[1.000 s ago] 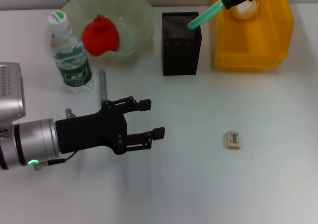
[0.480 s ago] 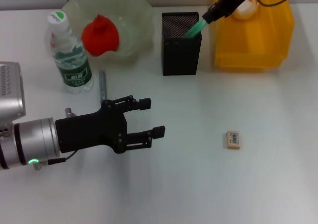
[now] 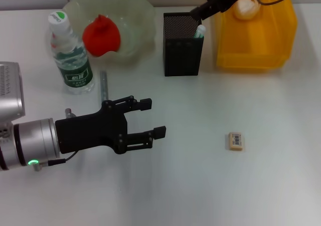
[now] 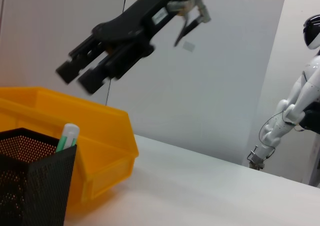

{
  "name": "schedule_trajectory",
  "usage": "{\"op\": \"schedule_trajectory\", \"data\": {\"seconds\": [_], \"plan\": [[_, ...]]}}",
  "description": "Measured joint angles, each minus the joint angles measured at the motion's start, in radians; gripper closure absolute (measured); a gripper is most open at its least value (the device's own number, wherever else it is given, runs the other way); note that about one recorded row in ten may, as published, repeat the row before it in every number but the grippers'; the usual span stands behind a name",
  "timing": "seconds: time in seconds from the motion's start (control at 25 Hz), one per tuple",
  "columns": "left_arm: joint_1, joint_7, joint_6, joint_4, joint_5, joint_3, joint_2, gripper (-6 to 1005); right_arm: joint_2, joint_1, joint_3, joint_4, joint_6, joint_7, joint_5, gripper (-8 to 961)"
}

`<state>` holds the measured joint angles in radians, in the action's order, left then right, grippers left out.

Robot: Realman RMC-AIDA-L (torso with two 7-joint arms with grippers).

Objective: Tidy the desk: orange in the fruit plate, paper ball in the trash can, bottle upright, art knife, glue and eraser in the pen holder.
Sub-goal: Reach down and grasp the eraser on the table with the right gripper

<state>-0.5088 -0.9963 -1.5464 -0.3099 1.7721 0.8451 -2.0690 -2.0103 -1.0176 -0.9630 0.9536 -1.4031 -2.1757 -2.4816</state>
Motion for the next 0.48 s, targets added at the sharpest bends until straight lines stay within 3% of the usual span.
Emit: {"op": "schedule_trajectory", "data": {"seconds": [0.08,0.32,0.48], "plan": [[-0.001,-0.002,0.000,0.000,0.000,-0.001,0.001,214,0.002,0.058,0.000,0.061,-0.034,0.028,0.094,367],[-0.003,-0.003,0.001,-0.007,-0.001,-0.010,0.004,214,0.055,0.151,-0.005,0.107,-0.299,0.124,0.283,245],[-0.003,-0.004,0.002,-0.010,-0.001,-0.017,0.005,215,0.048,0.162,-0.028,0.104,-0.393,0.161,0.196,246]]}}
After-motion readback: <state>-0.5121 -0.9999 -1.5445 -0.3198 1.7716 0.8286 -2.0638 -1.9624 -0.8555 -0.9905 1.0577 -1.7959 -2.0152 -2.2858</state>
